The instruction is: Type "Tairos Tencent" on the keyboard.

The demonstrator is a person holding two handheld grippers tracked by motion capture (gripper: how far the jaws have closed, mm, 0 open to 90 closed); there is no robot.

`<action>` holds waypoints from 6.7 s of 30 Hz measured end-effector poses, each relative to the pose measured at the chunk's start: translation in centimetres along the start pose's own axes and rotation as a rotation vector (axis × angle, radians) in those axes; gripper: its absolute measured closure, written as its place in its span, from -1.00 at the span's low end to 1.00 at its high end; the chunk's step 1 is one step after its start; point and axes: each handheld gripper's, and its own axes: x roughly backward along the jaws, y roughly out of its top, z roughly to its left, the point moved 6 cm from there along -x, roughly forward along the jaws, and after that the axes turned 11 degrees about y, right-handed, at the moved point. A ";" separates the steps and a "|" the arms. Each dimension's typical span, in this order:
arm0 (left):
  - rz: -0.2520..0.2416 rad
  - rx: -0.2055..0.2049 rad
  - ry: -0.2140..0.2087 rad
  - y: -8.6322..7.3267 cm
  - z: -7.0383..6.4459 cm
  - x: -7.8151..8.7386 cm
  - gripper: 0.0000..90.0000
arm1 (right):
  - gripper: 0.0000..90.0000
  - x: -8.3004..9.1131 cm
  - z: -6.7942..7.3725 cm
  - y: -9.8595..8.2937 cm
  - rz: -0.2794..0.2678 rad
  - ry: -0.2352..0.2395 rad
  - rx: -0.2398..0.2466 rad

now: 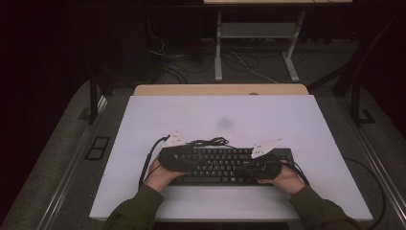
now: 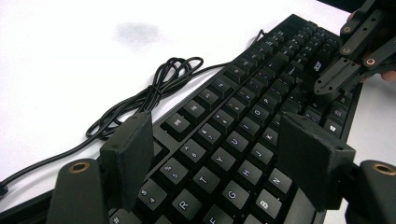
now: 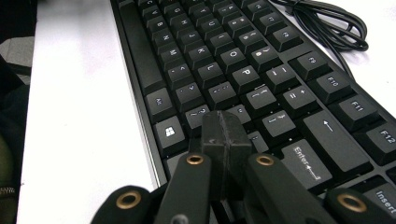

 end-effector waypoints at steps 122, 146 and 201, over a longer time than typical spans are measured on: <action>0.043 -0.007 -0.028 -0.5 -0.1 -0.6 -0.46 | -0.18 1.1 -0.6 1.7 -0.178 -0.057 -0.051; 0.019 0.004 -0.012 -1.2 0.3 0.7 -0.52 | -0.46 0.7 -1.6 3.5 -0.229 -0.078 -0.075; 0.043 0.049 0.132 -4.6 3.1 4.9 0.98 | -0.46 -2.8 -1.8 6.3 -0.202 -0.009 -0.033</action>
